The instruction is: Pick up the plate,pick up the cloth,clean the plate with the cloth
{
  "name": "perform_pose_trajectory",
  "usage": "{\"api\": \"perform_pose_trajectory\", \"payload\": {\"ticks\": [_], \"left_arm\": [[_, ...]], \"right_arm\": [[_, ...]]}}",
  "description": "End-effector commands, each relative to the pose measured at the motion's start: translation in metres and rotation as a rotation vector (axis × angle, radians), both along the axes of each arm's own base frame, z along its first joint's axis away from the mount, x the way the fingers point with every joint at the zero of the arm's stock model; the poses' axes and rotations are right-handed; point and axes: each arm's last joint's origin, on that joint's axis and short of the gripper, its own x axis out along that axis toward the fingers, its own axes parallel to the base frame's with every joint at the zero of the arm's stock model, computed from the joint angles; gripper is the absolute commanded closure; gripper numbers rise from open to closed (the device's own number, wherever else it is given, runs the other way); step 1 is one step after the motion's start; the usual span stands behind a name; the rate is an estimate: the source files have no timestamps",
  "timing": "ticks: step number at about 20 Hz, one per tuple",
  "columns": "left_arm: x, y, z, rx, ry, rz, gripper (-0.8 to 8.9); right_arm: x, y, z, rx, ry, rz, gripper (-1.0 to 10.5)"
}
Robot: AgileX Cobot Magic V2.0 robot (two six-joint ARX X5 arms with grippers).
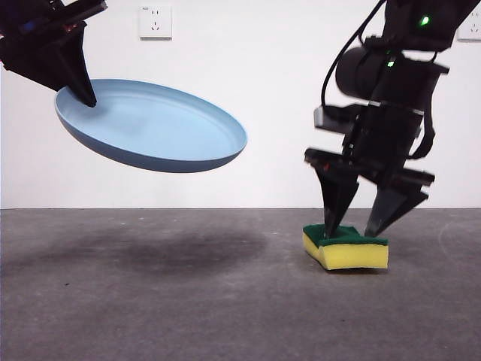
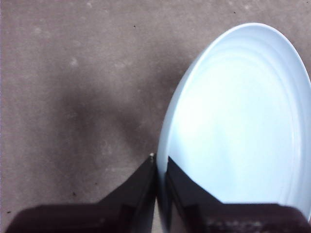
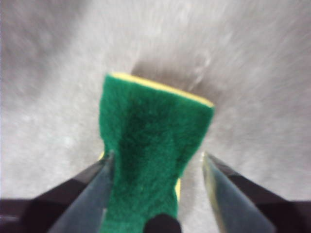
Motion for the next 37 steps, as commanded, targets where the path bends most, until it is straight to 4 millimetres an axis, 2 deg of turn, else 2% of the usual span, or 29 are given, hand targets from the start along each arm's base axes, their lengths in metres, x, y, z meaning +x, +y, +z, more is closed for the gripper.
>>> {"api": "perform_pose_trajectory", "payload": {"ticks": [1, 4, 5, 9, 11, 13, 16, 18, 20, 24, 27, 30, 33, 37], "left_arm": [[0.0, -0.001, -0.002, 0.007, -0.004, -0.008, 8.21], [0.001, 0.0, -0.003, 0.034, -0.008, 0.02, 8.21], [0.001, 0.0, -0.003, 0.041, -0.01, 0.028, 8.21], [0.003, 0.0, -0.005, 0.05, -0.003, 0.034, 8.21], [0.007, -0.001, -0.01, 0.068, 0.014, 0.046, 8.21], [0.012, -0.005, -0.019, 0.083, 0.044, 0.041, 8.21], [0.021, -0.014, -0.036, 0.113, 0.099, 0.035, 8.21], [0.023, -0.028, -0.046, 0.101, 0.136, 0.004, 8.21], [0.021, -0.043, -0.049, 0.102, 0.135, -0.044, 8.21], [0.012, -0.071, -0.046, 0.063, 0.105, -0.106, 8.21], [0.009, -0.08, -0.045, 0.032, 0.094, -0.111, 8.21], [0.01, -0.082, -0.043, 0.005, 0.079, -0.099, 8.21], [0.01, -0.084, -0.042, -0.045, 0.095, -0.126, 8.21], [0.008, -0.086, -0.041, -0.12, 0.133, -0.204, 8.21]], "right_arm": [[0.001, 0.005, -0.01, -0.009, 0.015, 0.021, 7.4], [0.0, 0.01, -0.012, -0.012, 0.009, 0.034, 9.2], [0.0, 0.011, -0.012, -0.013, 0.012, 0.035, 9.5], [0.0, 0.01, -0.012, -0.033, 0.009, 0.029, 9.6], [-0.004, 0.008, -0.006, -0.032, 0.016, 0.027, 9.6], [-0.011, 0.011, 0.013, -0.014, -0.026, 0.04, 9.6], [-0.028, 0.017, 0.054, 0.041, -0.142, 0.067, 9.6], [-0.042, 0.025, 0.077, 0.085, -0.211, 0.093, 9.6], [-0.054, 0.037, 0.09, 0.116, -0.258, 0.141, 9.6], [-0.068, 0.07, 0.089, 0.16, -0.296, 0.238, 9.6], [-0.076, 0.093, 0.087, 0.199, -0.338, 0.302, 9.6], [-0.087, 0.109, 0.078, 0.188, -0.287, 0.344, 9.6], [-0.1, 0.114, 0.07, 0.13, -0.212, 0.399, 9.6], [-0.102, 0.098, 0.062, -0.04, -0.134, 0.378, 9.6]]}}
